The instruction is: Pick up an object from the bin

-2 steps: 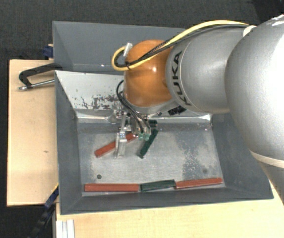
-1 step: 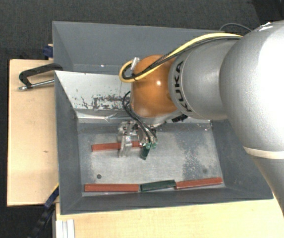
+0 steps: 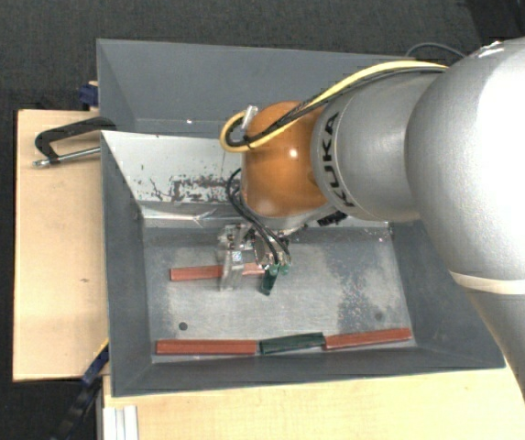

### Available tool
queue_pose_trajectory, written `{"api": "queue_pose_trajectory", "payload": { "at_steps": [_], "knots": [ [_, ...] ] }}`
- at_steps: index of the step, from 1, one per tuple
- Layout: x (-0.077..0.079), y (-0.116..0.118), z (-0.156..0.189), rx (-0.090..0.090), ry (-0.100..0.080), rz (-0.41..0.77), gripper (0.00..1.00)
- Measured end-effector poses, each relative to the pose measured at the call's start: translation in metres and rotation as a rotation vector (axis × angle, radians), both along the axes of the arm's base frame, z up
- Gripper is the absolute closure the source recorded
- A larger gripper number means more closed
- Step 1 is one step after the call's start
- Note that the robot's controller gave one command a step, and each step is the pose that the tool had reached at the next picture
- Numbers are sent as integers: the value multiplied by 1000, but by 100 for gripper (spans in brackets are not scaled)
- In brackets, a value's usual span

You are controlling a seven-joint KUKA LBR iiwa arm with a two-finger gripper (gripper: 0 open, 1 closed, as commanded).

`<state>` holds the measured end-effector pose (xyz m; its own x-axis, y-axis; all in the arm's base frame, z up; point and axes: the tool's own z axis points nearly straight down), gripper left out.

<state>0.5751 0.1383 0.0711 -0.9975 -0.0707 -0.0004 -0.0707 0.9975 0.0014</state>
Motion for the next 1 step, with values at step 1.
{"api": "queue_pose_trajectory", "payload": {
  "at_steps": [1],
  "knots": [
    [-15,45,151,2,-5,-33,100]
  ]
}}
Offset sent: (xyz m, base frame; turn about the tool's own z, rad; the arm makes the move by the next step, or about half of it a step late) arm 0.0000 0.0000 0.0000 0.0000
